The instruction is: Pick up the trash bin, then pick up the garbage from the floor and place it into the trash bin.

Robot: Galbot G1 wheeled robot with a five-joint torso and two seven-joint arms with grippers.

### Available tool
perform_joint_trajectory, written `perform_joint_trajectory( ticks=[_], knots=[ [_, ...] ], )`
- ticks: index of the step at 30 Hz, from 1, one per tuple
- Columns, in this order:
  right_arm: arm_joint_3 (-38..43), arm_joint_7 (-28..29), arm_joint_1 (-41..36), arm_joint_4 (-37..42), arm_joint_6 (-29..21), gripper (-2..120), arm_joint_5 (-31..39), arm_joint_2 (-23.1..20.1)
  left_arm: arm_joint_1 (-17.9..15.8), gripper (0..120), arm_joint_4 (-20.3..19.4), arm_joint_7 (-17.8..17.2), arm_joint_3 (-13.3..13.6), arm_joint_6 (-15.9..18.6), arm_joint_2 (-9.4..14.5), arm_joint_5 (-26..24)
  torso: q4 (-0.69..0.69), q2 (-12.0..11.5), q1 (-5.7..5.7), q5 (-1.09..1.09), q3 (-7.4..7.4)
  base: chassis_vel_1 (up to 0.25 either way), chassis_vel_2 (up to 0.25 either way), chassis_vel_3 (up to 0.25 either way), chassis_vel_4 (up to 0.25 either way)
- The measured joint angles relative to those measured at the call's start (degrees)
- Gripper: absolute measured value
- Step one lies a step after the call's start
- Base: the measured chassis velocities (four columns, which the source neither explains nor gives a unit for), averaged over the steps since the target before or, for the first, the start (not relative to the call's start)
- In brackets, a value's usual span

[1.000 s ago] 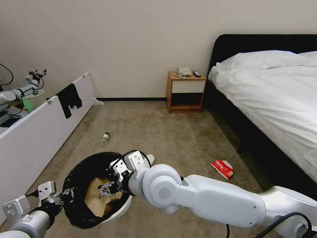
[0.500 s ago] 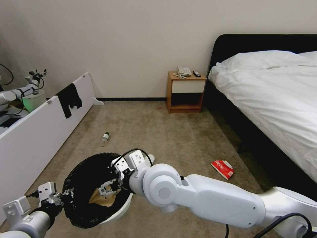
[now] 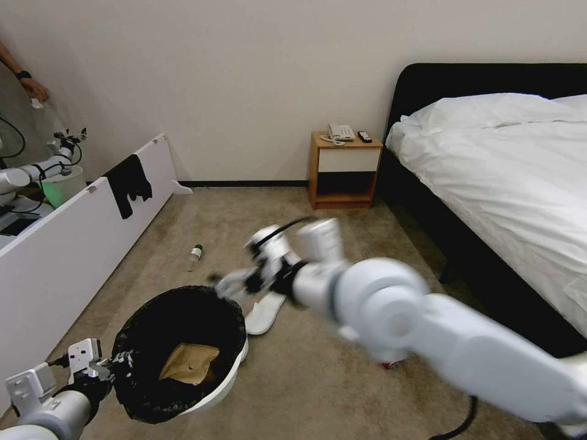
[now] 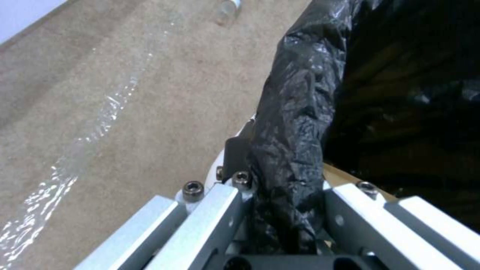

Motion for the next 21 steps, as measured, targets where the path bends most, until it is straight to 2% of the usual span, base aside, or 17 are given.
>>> perform_joint_trajectory(
  ticks=[1,2,4,5,7,8,11,12,14,17,19,21],
  knots=[
    [2.04,-1.20,-1.82,0.14,1.04,100,-2.24,-1.85,0.06,2,0.06,0.00,-0.13,0.00,-0.02,0.19,0.00,0.00,0.00,-0.01,0.00,0.000,0.000,0.000,0.000],
    [2.04,-1.20,-1.82,0.14,1.04,100,-2.24,-1.85,0.06,2,0.06,0.00,-0.13,0.00,-0.02,0.19,0.00,0.00,0.00,-0.01,0.00,0.000,0.000,0.000,0.000],
    [8.19,-3.37,-8.23,0.45,3.06,100,-7.09,-6.18,0.09,2,0.11,0.01,-0.31,0.00,-0.13,0.41,-0.01,-0.01,0.00,0.00,0.00,0.000,0.000,0.000,0.000],
    [8.19,-3.37,-8.23,0.45,3.06,100,-7.09,-6.18,0.09,2,0.11,0.01,-0.31,0.00,-0.13,0.41,-0.01,-0.01,0.00,0.00,0.00,0.000,0.000,0.000,0.000],
    [15.85,-5.57,-15.84,0.81,5.27,100,-13.50,-10.95,0.25,2,0.21,0.02,-0.58,0.00,-0.33,0.51,-0.02,-0.01,0.00,0.01,0.00,0.000,0.000,0.000,0.000],
    [15.85,-5.57,-15.84,0.81,5.27,100,-13.50,-10.95,0.25,2,0.21,0.02,-0.58,0.00,-0.33,0.51,-0.02,-0.01,0.00,0.01,0.00,0.000,0.000,0.000,0.000],
    [26.73,-7.74,-25.67,0.49,7.67,100,-22.43,-16.24,0.53,2,0.29,0.04,-0.84,0.00,-0.70,0.73,-0.02,-0.01,0.00,-0.01,0.00,0.000,0.000,0.000,0.000],
    [26.73,-7.74,-25.67,0.49,7.67,100,-22.43,-16.24,0.53,2,0.29,0.04,-0.84,0.00,-0.70,0.73,-0.02,-0.01,0.00,-0.01,0.00,0.000,0.000,0.000,0.000],
    [31.30,-8.26,-30.71,-0.90,8.78,100,-27.52,-18.48,0.90,2,0.29,0.31,-1.07,0.00,-1.16,1.05,-0.04,-0.01,0.00,-0.01,0.00,0.000,0.000,0.000,0.000],
    [31.84,-8.32,-32.17,-2.97,9.64,100,-30.35,-18.94,1.65,2,0.02,0.68,-1.61,0.00,-1.88,1.61,-0.03,-0.01,0.00,-0.02,0.00,0.000,0.000,0.000,0.000],
    [31.59,-8.34,-33.29,-5.28,10.41,100,-33.18,-19.15,2.04,2,-0.29,0.74,-2.03,0.00,-2.43,2.10,0.05,-0.01,0.00,0.00,0.00,0.000,0.000,0.000,0.000],
    [31.37,-8.27,-34.47,-6.91,10.92,100,-35.25,-19.27,2.04,2,-0.36,0.75,-2.08,0.00,-2.49,2.20,0.03,-0.01,0.00,-0.01,0.00,0.000,0.000,0.000,0.000]
  ],
)
